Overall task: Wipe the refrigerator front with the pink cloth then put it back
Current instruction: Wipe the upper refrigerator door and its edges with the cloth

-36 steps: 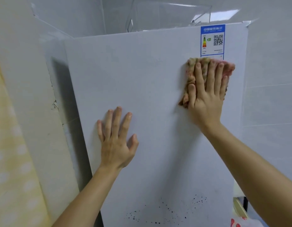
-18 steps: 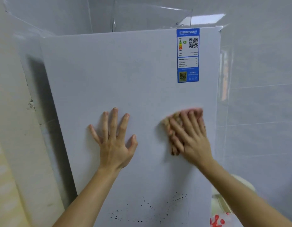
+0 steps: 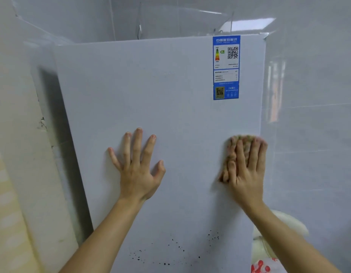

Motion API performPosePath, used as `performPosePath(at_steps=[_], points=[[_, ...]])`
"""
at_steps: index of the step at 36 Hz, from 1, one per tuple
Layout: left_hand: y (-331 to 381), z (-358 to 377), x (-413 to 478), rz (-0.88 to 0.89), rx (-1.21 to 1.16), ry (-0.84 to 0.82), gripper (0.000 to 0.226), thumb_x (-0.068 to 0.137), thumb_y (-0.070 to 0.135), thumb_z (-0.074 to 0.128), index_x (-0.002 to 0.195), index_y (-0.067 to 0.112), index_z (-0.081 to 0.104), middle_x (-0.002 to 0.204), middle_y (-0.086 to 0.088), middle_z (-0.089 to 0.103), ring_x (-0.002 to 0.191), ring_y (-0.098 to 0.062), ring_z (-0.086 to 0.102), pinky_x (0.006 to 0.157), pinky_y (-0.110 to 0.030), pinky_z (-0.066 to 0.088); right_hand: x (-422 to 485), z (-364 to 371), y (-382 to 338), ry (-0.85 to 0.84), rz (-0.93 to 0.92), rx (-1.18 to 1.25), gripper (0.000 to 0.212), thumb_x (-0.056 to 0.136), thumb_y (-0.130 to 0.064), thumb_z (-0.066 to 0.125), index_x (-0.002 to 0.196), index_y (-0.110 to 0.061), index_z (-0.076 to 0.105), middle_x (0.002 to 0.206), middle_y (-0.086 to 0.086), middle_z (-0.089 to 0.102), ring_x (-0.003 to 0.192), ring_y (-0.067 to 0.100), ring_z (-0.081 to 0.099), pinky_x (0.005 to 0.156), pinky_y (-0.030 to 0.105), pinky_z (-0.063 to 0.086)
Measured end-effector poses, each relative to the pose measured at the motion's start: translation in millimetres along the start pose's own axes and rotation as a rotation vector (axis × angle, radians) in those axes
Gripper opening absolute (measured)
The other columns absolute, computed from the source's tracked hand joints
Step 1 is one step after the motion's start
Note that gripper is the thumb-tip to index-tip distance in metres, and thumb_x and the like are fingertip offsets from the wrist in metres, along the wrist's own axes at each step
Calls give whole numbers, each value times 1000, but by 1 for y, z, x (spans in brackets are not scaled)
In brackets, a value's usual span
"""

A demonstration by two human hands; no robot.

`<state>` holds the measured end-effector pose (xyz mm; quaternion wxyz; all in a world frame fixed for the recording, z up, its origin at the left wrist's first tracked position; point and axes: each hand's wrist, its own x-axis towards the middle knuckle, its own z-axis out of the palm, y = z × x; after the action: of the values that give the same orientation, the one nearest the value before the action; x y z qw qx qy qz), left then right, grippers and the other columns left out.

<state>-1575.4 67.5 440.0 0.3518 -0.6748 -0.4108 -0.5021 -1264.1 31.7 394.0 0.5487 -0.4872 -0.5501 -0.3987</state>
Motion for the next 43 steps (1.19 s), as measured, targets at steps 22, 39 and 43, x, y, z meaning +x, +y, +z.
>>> performPosePath(at_steps=[22,39,43], points=[[-35,-18,18,-53,-14,-25,66,101,41,41,163,21,32,175,-3,16,162,-27,12,123,-70,2,146,27,-82,-14,-113,-91,55,111,-44,37,163,-29,36,171,15,25,159,40,19,128,62,9],[-108,-44,3,-104,9,-57,68,100,36,42,164,15,28,174,-10,15,162,-27,11,126,-63,14,30,78,-218,-151,-438,6,55,109,-42,51,162,-30,39,171,9,29,160,32,20,128,60,20],[-109,-45,-1,-91,-12,-51,67,100,31,43,163,12,30,174,-11,16,162,-28,10,127,-60,17,15,73,-206,-201,-493,-14,56,109,-48,48,162,-35,36,172,3,28,160,27,21,129,55,20]])
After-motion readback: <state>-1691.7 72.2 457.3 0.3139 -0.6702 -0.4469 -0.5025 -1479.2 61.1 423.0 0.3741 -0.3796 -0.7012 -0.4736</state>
